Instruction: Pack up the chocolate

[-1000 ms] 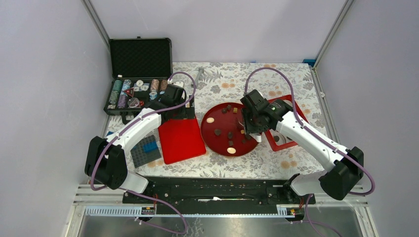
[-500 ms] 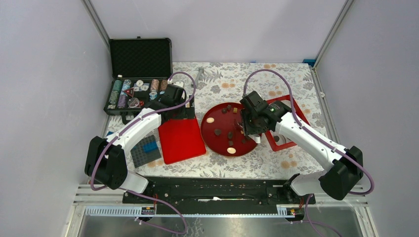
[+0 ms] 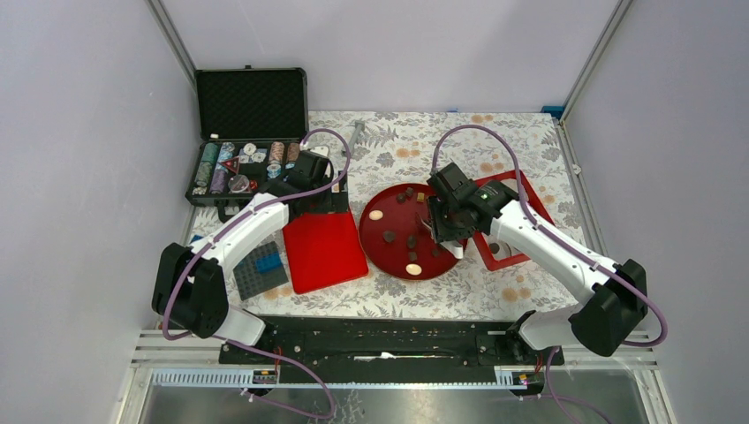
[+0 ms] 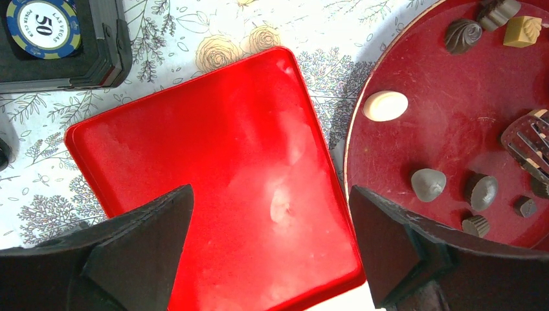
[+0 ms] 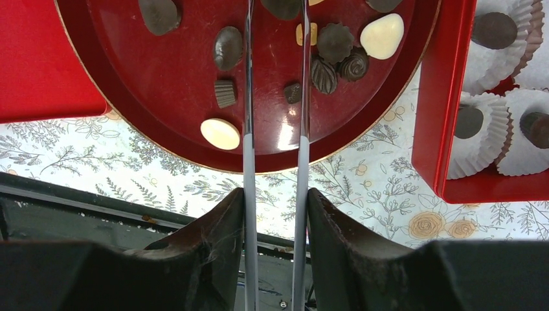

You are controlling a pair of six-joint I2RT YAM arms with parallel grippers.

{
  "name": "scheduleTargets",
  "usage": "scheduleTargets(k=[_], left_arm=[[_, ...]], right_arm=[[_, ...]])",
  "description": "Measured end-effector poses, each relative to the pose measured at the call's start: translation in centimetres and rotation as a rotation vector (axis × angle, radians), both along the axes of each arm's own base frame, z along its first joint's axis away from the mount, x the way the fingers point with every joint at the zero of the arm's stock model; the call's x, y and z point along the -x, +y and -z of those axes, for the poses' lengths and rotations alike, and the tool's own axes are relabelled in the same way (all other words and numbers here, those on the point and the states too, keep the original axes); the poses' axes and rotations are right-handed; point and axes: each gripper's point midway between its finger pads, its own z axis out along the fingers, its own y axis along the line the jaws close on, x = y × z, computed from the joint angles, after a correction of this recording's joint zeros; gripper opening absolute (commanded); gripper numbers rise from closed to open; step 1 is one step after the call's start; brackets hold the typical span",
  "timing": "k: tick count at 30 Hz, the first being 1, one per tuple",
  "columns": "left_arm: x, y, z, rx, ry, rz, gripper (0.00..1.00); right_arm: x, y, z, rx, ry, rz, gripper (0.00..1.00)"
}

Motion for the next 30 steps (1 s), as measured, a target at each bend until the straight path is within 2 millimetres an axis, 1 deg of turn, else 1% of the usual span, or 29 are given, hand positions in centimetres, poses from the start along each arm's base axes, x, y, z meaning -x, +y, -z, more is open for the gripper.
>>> scheduleTargets(k=[12, 22, 27, 30], left_arm=[[0.0, 0.0, 0.07, -0.001, 0.002, 0.0, 0.99], [0.0, 0.01, 0.07, -0.001, 0.002, 0.0, 0.99], [0.0, 0.0, 0.07, -0.001, 0.002, 0.0, 0.99], [0.0, 0.0, 0.07, -0.001, 0.002, 0.0, 0.99]], right_arm=[[0.57, 0.68, 0.0, -0.007, 0.007, -0.028, 0.45], [0.64, 0.87, 0.35, 0.001, 0.016, -0.034, 0.46], [0.64, 0.9, 0.54, 0.006, 0.021, -0.035, 0.43], [0.61, 0.83, 0.54, 0.01, 0.019, -0.034, 0.38]])
